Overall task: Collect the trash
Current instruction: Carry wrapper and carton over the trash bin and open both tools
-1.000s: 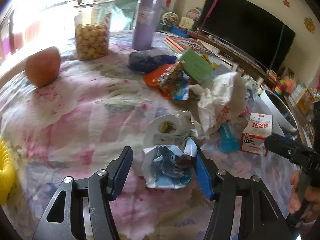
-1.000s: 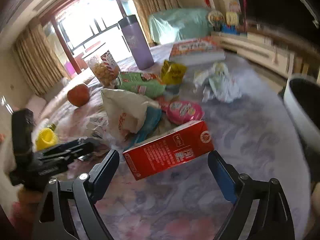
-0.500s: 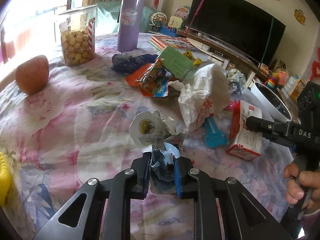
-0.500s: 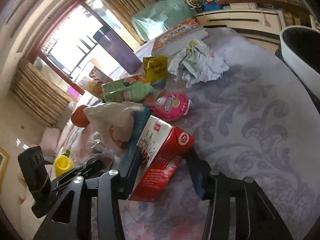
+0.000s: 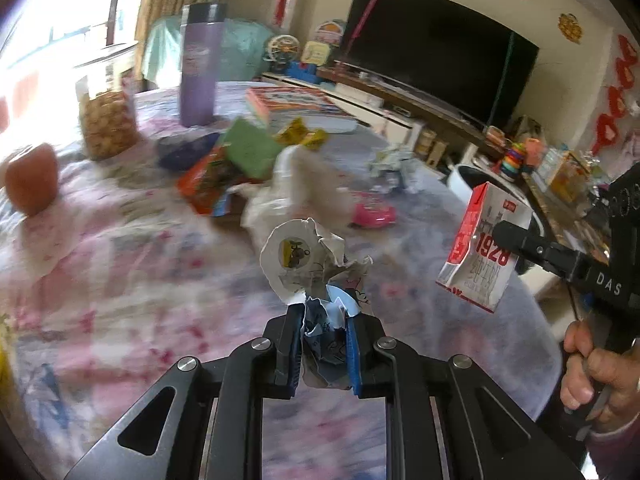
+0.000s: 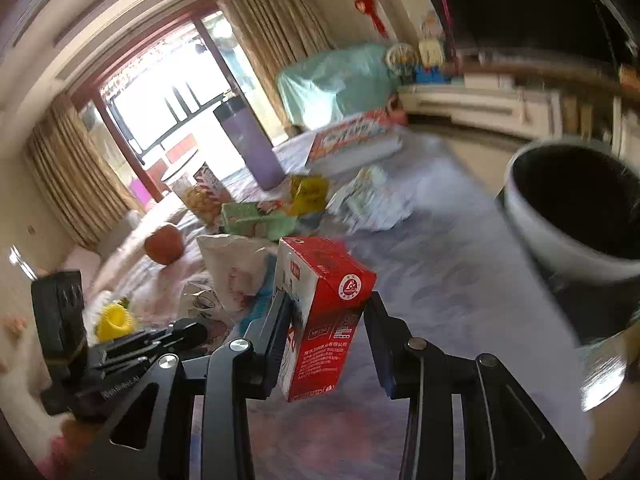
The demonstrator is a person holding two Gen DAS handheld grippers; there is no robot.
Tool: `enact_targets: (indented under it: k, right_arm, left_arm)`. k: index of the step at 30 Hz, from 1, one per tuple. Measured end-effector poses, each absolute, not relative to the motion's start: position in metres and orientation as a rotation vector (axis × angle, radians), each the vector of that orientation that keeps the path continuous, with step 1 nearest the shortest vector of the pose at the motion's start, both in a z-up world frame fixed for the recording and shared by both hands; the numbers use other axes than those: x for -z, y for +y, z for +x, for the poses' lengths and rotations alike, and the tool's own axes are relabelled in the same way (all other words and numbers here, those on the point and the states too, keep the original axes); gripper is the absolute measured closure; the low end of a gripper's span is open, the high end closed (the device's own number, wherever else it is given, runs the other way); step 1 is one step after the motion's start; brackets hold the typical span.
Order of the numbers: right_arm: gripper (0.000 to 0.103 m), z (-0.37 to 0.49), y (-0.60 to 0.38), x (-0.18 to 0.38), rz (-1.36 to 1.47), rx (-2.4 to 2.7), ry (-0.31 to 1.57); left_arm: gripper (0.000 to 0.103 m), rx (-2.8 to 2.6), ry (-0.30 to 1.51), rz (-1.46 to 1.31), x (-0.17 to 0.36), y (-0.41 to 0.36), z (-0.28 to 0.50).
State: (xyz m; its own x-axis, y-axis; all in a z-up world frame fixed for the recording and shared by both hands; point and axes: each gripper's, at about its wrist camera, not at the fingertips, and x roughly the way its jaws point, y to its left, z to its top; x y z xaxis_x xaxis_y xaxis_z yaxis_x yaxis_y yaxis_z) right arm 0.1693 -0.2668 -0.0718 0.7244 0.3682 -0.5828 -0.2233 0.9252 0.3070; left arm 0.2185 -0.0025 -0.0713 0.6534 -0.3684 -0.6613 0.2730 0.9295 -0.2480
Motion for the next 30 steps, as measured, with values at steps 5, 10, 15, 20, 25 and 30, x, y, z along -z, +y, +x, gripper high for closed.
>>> enact_targets:
  k: [5,10,15,20,25,30]
  right_arm:
    - [0.065,0.159,-0.283,0.065,0.155,-0.263,0.645]
    - [0.065,0.152,-0.309,0.063,0.136,-0.202,0.621]
    - [0.065,0.147,-0.334,0.059,0.138,-0.156,0.599]
    - [0.065,0.144,-0.358,0.054,0.149,-0.118,0.583]
    - [0.065,0.143,-0.379,0.051,0.167,-0.079,0.571]
    - [0.065,0.146,-0.399,0.051,0.186,-0.046,0.564]
  left_arm:
    - [0.087,0.416,0.774,-0.123,0.068,-0.029,0.22]
    - [0.087,0.459,0.771,-0.107,0.063,-0.057,0.227]
    - [0.087,0.499,0.77,-0.094,0.059,-0.085,0.238]
    - [0.087,0.538,0.76,-0.074,0.054,-0.113,0.251]
    - [0.087,0.572,0.761,-0.056,0.055,-0.141,0.267]
    - [0.087,0.59,0.764,-0.048,0.055,-0.158,0.284]
